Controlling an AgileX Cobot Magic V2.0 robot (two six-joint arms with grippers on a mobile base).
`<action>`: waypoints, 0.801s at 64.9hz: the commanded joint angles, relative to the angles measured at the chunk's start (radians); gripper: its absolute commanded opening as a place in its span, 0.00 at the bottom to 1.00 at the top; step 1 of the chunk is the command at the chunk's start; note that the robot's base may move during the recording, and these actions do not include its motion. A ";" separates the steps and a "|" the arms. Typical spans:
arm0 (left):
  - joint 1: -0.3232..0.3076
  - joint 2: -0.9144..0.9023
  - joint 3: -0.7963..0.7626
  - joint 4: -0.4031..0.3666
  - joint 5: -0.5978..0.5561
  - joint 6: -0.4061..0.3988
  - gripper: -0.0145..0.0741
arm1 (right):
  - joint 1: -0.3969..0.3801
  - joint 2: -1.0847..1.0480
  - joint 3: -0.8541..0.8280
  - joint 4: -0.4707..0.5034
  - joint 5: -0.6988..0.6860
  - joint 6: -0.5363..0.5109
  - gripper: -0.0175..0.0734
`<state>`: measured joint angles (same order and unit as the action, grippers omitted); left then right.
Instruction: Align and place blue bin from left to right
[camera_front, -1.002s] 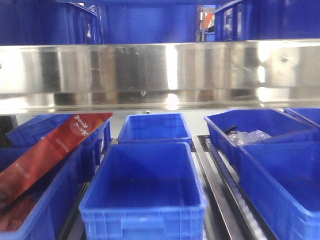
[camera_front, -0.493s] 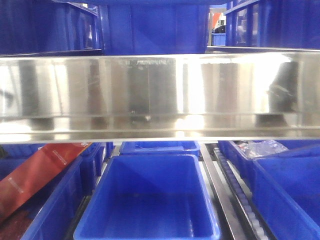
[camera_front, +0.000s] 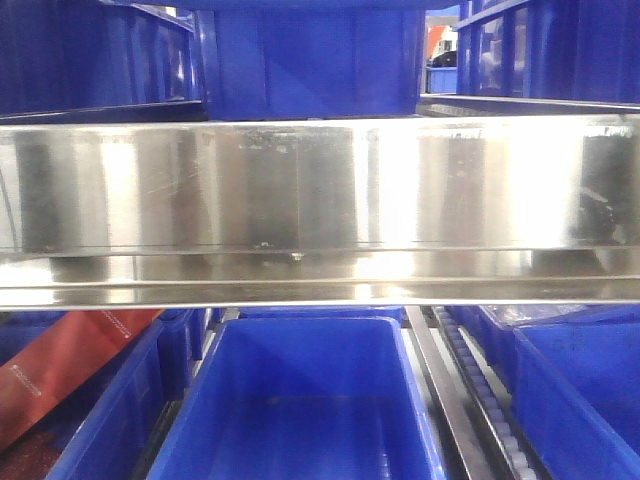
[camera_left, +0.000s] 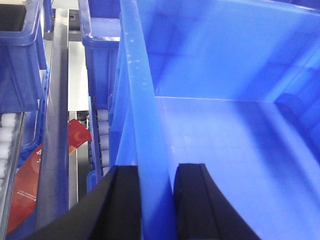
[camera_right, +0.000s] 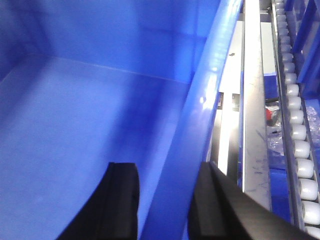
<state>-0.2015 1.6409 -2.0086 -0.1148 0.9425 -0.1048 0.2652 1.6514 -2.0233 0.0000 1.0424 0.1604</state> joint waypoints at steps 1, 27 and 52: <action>-0.015 -0.027 -0.020 -0.082 -0.071 0.014 0.04 | 0.004 -0.010 -0.012 0.010 -0.094 0.017 0.12; -0.015 -0.027 -0.020 -0.082 -0.071 0.014 0.04 | 0.004 -0.010 -0.012 0.010 -0.094 0.017 0.12; -0.015 -0.027 -0.020 -0.082 -0.071 0.014 0.04 | 0.004 -0.010 -0.012 0.010 -0.094 0.017 0.12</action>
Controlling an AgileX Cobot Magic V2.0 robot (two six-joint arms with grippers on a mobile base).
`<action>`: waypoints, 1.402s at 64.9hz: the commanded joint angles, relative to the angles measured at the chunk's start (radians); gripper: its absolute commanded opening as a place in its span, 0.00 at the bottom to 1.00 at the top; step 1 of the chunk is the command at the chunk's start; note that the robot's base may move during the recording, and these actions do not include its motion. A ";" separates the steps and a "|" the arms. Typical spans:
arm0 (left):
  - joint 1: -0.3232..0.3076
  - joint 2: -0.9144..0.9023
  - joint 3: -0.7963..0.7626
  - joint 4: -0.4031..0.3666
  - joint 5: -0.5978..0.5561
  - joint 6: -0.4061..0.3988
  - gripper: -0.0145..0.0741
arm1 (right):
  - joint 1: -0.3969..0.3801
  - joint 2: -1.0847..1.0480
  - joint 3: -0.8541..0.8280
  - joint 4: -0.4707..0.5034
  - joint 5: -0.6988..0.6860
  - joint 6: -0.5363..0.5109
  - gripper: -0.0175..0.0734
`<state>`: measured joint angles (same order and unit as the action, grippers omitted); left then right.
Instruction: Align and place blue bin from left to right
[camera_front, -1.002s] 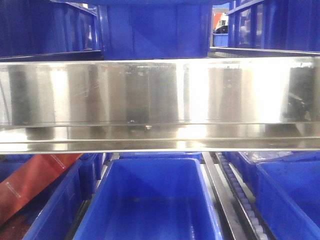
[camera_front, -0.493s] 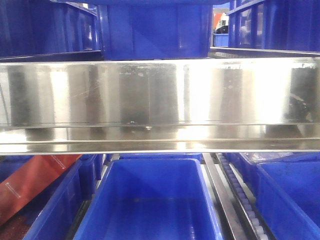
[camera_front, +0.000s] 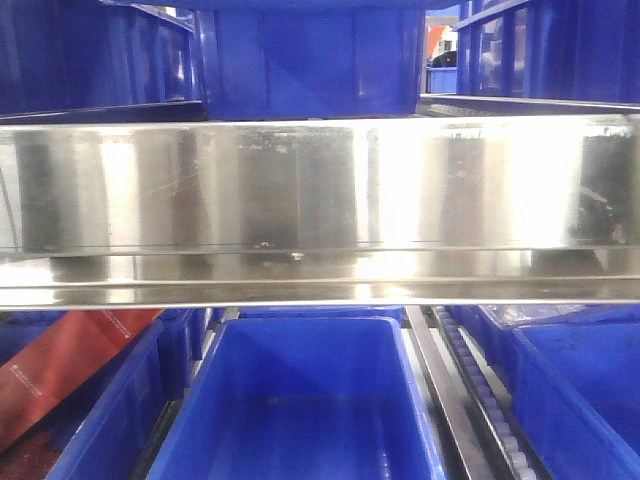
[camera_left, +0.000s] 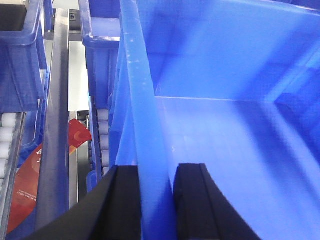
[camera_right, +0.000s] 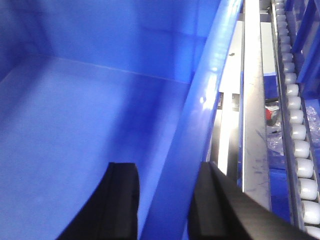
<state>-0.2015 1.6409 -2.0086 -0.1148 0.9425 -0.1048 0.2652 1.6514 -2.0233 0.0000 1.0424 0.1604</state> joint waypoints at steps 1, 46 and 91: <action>-0.015 -0.027 -0.020 -0.082 -0.071 0.014 0.04 | 0.004 -0.010 -0.012 0.010 -0.094 0.017 0.12; -0.015 0.104 -0.020 -0.025 -0.100 0.014 0.04 | -0.066 0.126 -0.012 0.010 -0.212 -0.043 0.12; -0.015 0.231 -0.018 0.059 -0.092 0.014 0.38 | -0.076 0.248 -0.012 0.010 -0.248 -0.103 0.14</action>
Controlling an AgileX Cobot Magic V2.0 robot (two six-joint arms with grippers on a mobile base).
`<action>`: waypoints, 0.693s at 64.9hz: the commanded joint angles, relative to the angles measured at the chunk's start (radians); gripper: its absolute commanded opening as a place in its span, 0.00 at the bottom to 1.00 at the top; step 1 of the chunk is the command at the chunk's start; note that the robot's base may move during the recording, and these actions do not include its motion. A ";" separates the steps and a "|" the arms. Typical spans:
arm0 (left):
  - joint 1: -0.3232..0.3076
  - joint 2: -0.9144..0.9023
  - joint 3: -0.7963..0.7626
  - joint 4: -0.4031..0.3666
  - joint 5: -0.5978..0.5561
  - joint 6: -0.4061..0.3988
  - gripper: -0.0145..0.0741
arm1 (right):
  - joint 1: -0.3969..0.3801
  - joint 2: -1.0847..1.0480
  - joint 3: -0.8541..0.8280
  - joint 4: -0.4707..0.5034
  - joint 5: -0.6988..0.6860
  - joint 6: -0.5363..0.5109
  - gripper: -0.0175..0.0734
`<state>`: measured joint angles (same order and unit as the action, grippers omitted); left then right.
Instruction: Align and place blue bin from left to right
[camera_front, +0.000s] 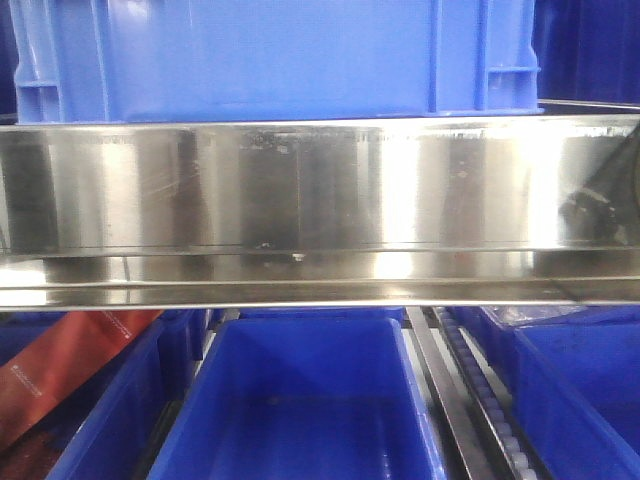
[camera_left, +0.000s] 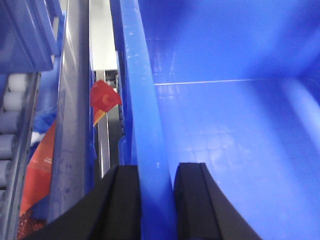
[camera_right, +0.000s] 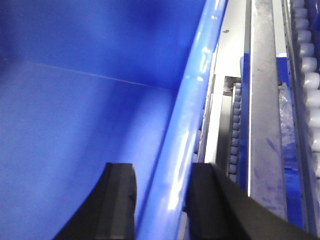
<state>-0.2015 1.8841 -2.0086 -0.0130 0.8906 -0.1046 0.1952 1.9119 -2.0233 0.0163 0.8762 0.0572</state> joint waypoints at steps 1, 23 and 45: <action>-0.015 -0.013 -0.018 -0.043 -0.040 0.014 0.41 | -0.006 -0.012 -0.012 -0.006 -0.082 0.000 0.15; -0.015 -0.031 -0.020 0.000 -0.031 0.014 0.85 | -0.014 -0.031 -0.012 -0.008 -0.032 -0.005 0.82; -0.015 -0.214 -0.020 0.003 0.045 0.014 0.82 | -0.014 -0.236 -0.012 -0.008 0.081 -0.005 0.79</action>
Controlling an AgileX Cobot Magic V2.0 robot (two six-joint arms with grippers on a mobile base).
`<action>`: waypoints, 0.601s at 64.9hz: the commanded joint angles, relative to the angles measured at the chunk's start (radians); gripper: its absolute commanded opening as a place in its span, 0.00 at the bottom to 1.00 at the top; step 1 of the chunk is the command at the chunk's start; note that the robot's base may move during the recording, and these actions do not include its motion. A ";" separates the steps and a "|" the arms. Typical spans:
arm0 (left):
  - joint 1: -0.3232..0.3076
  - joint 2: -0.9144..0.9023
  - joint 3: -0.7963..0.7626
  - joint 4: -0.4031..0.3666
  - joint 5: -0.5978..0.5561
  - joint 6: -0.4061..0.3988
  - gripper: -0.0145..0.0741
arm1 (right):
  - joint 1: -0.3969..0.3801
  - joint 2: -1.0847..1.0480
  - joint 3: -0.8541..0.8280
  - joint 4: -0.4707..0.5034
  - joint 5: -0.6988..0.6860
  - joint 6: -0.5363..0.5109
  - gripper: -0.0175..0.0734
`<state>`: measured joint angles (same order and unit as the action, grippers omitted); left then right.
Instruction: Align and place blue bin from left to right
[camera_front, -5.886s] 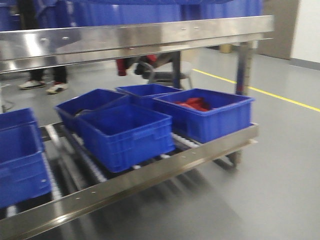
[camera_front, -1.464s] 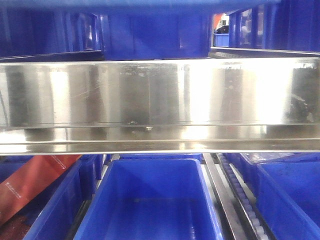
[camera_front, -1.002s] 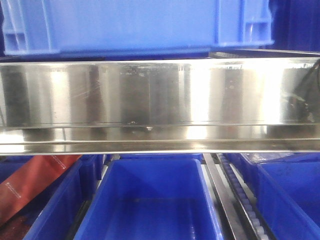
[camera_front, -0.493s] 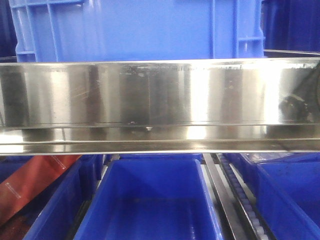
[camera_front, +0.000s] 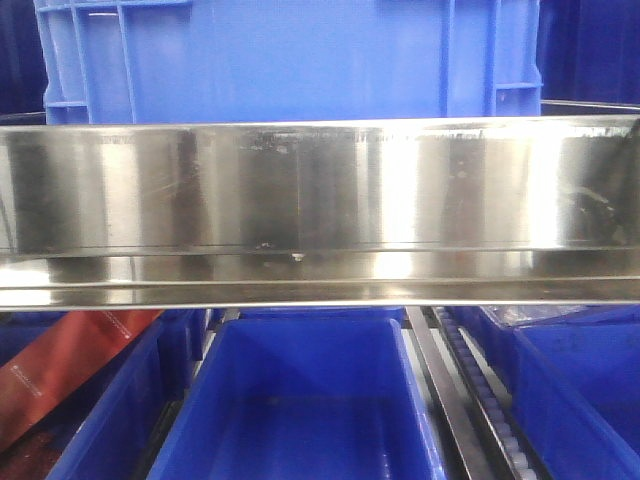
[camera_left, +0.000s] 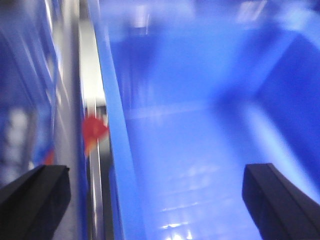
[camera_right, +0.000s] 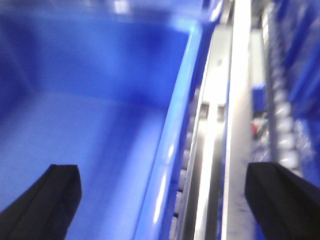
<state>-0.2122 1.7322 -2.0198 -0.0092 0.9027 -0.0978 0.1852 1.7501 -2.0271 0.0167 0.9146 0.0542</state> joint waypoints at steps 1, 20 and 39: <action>-0.004 -0.070 -0.009 -0.001 0.042 0.007 0.81 | -0.004 -0.084 -0.008 -0.011 0.053 -0.002 0.77; -0.004 -0.198 0.019 0.071 0.213 0.015 0.11 | -0.004 -0.265 0.070 -0.076 0.157 -0.002 0.09; -0.002 -0.424 0.385 0.069 0.050 0.006 0.04 | -0.004 -0.543 0.495 -0.093 -0.055 -0.002 0.12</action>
<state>-0.2122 1.3996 -1.7405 0.0704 1.0442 -0.0838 0.1852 1.2867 -1.6438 -0.0615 0.9575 0.0542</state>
